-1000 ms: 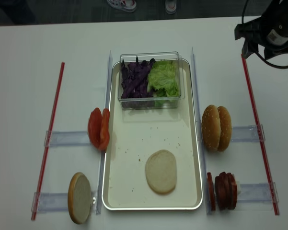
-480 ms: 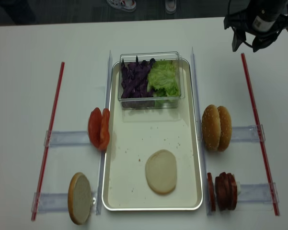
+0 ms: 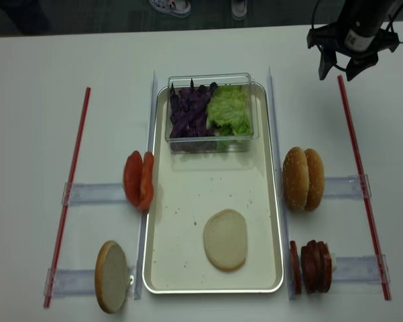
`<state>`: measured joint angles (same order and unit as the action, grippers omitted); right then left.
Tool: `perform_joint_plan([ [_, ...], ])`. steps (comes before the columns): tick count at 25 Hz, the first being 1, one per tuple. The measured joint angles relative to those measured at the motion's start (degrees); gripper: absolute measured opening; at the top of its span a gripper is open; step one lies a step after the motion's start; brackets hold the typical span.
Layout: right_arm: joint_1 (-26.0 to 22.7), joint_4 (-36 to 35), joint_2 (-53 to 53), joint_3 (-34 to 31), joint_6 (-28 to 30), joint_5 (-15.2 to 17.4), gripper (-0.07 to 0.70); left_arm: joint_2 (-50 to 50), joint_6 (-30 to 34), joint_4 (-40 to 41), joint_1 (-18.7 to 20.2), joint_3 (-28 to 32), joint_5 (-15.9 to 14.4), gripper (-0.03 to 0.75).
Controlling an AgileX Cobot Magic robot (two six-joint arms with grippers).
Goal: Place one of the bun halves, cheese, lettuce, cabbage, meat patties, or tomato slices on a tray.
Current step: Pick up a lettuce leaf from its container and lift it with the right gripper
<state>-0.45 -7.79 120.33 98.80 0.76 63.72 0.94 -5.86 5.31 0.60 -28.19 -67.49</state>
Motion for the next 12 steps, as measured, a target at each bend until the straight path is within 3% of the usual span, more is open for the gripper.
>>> perform_joint_plan([
  [12,2.00,-1.10,0.55,0.60,0.10,0.13,0.463,0.00,0.00,0.00,0.00,0.00,0.00,0.289],
])
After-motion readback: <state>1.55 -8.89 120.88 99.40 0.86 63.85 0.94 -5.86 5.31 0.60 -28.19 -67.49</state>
